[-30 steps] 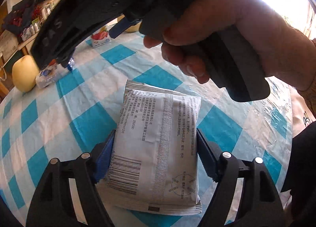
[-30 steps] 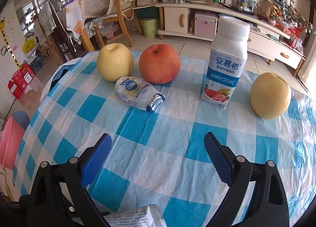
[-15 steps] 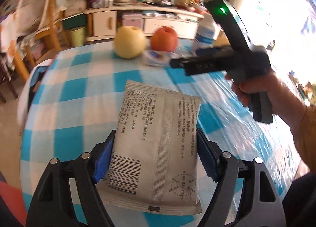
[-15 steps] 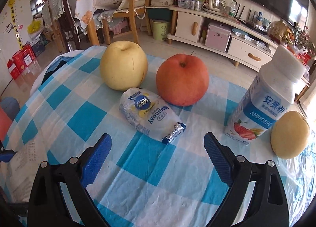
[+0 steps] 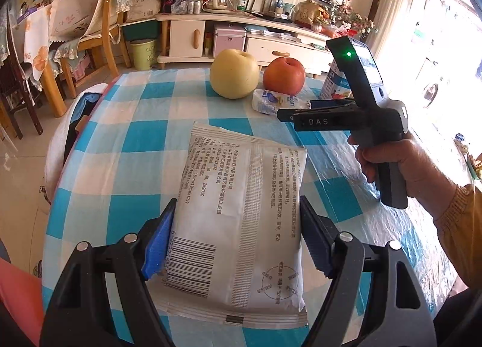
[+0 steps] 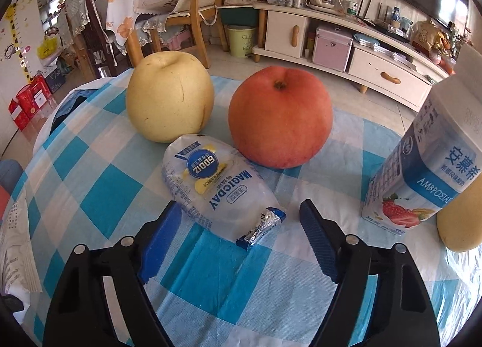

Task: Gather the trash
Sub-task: 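Grasp the small white Magicday bottle with the right gripper while the left holds the packet, then carry the paper packet and small bottle over the pink bucket with both grippers, then open both grippers to drop the packet and bottle into the bucket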

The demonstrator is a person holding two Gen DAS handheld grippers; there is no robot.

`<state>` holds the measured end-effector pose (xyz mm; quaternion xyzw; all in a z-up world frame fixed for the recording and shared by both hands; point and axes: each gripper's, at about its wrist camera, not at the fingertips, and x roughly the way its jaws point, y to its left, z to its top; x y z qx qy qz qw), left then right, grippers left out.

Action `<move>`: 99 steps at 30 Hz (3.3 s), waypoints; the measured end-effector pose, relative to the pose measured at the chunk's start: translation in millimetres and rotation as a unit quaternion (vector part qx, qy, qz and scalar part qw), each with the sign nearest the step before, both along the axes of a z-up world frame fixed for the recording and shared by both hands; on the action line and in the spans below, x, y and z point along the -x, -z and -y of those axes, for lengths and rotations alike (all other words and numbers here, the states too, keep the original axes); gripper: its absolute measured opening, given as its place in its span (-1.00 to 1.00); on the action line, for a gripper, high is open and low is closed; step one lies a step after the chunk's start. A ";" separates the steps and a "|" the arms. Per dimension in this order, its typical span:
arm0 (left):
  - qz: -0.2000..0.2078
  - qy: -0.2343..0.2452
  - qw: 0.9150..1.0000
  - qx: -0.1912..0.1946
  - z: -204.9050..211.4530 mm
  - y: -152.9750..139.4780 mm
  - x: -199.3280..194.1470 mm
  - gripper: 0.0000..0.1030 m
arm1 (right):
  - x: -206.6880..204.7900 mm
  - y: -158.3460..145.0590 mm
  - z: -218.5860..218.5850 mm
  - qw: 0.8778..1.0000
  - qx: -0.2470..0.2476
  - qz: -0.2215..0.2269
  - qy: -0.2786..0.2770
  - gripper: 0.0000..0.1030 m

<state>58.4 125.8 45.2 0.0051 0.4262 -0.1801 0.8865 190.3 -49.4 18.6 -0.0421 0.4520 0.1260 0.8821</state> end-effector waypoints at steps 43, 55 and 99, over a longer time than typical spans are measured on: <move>0.086 -0.072 0.992 -0.052 -3.8 -30.6 28.5 0.50 | 88.0 -35.6 -43.8 0.995 0.089 0.034 -0.019 -0.32; 0.096 -0.107 0.990 -0.014 -27.2 -44.3 59.6 0.50 | 146.4 -78.3 -52.3 0.998 0.057 0.036 -0.006 -0.32; 0.103 -0.327 0.939 -0.004 -292.5 -69.7 199.3 0.51 | 294.3 -147.2 -322.6 0.967 -0.154 0.016 -0.200 -0.32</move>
